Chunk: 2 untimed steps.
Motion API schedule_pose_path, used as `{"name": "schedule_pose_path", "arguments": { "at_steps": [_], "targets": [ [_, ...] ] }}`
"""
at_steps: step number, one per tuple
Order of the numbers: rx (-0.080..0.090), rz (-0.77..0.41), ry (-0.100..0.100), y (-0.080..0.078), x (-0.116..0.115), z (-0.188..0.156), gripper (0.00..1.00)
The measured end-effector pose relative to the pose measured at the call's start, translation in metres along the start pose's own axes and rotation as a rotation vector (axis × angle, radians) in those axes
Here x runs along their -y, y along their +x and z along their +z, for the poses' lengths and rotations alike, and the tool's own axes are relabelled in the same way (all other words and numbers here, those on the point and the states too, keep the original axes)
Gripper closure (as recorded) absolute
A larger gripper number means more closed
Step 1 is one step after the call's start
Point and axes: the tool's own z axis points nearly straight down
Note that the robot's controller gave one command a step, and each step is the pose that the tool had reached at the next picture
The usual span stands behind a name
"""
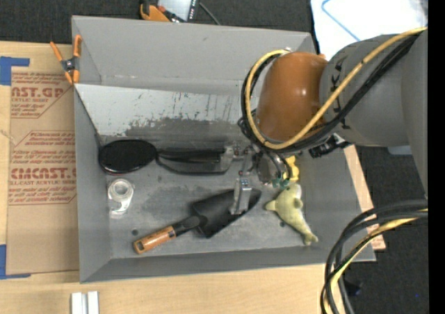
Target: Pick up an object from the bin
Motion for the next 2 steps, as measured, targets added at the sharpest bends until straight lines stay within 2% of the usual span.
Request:
{"name": "schedule_pose_path", "arguments": {
  "at_steps": [1,2],
  "targets": [
    [0.008,0.001,0.000,-0.002,0.000,-0.005,0.00],
    [0.003,-0.133,-0.001,0.019,-0.001,0.077,0.00]
  ]
}}
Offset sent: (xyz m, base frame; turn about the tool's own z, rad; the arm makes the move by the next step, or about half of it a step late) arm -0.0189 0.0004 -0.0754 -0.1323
